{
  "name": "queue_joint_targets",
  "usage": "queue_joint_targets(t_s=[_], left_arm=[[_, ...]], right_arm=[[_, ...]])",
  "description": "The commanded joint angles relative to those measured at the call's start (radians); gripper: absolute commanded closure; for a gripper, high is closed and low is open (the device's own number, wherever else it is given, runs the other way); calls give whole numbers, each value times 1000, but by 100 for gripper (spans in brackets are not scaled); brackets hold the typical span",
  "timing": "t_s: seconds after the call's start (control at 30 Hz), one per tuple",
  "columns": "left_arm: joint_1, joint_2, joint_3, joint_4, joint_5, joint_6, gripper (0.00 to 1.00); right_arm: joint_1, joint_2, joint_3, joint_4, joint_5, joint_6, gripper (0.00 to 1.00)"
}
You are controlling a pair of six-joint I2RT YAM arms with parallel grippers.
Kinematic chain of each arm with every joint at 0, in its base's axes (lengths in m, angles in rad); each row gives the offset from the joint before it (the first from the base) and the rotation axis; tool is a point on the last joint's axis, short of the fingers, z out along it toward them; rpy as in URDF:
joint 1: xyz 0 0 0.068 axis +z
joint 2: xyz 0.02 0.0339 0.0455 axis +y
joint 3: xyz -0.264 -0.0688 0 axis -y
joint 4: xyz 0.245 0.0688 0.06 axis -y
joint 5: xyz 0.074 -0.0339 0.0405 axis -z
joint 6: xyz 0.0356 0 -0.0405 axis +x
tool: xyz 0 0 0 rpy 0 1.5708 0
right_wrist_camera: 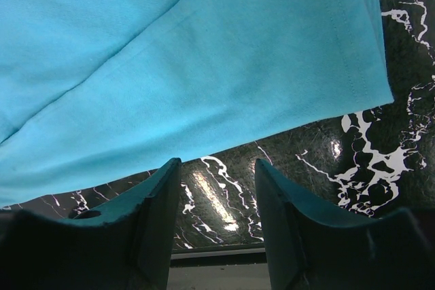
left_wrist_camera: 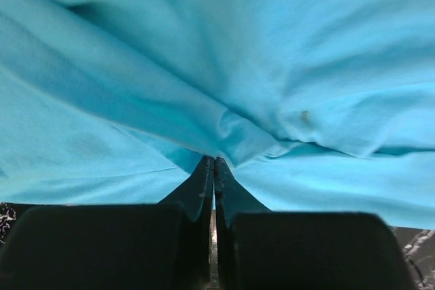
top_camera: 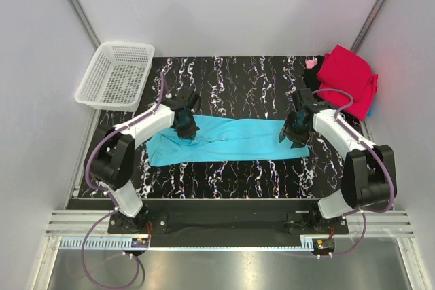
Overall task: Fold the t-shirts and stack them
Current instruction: Fold the tshirt
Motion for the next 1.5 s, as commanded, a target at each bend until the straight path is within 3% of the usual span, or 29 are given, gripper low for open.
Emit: queue_joint_targets(t_s=[0.0,0.4,0.43,0.5,0.53,0.67,0.93,1.47], left_arm=[[-4,-44,101,3,-19,34,100],[-4,222,352,2,-9,149,100],[-3,267,368,2,-12,157,84],[-1,287,385,2,-41,166,72],[-1,291,383,2,-56,163,59],[-1,241,345,31,-88,166,51],[-1,39,166,220,-53,196,49],[-1,-54,83,20,-197,130,50]], right_arm=[[8,-11,-2,10,8,-4,45],[8,30,25,16,6,-24,45],[9,35,28,15,8,-28,45],[8,41,32,15,8,-32,45],[8,43,35,15,6,-35,45],[8,53,35,18,-4,-32,45],[11,44,15,30,-12,-27,44],[12,27,-20,45,-15,-16,44]])
